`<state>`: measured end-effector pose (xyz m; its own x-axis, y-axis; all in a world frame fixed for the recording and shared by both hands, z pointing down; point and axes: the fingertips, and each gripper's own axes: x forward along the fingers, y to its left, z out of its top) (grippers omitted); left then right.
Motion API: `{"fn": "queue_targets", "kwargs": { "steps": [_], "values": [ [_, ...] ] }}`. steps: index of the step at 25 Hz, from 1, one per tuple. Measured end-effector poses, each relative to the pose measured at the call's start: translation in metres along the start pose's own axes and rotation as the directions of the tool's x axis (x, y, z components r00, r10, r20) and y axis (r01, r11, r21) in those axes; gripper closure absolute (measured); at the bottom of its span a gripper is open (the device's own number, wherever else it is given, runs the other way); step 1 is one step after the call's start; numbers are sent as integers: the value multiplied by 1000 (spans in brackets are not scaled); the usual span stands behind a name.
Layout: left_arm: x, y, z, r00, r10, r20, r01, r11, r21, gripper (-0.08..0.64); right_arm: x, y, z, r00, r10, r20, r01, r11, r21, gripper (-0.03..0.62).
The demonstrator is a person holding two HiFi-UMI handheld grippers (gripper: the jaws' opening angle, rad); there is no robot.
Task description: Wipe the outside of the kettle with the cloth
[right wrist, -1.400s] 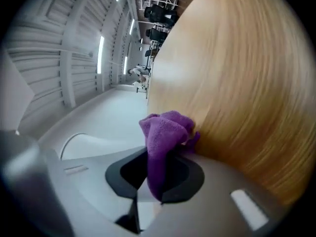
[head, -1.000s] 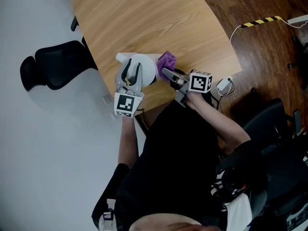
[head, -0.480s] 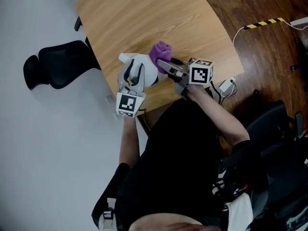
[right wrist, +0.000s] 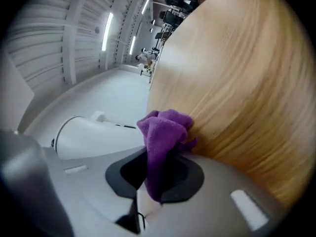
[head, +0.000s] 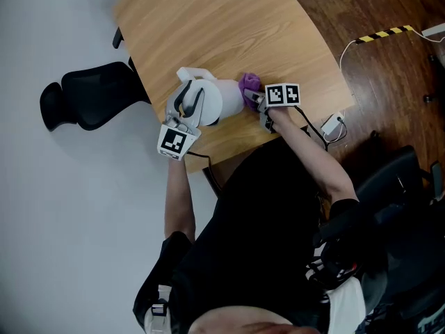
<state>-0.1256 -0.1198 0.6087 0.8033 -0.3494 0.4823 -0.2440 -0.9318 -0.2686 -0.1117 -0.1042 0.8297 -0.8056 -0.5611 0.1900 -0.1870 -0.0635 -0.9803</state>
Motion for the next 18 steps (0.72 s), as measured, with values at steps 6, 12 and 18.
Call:
{"fn": "queue_targets", "kwargs": {
  "steps": [6,12,18],
  "values": [
    [-12,21,19,999,37,-22,-42,954,-298,548,-45,94,26,936,287,202,-281,958,-58,540],
    [-10,4,-3,980,123,-155,-167,936,-310,548,-64,211,18,802,554,222,-542,832,-118,541],
    [-10,3,0,977,156,-145,-192,940,-281,548,-22,87,14,942,273,194,-268,962,-51,541]
  ]
}}
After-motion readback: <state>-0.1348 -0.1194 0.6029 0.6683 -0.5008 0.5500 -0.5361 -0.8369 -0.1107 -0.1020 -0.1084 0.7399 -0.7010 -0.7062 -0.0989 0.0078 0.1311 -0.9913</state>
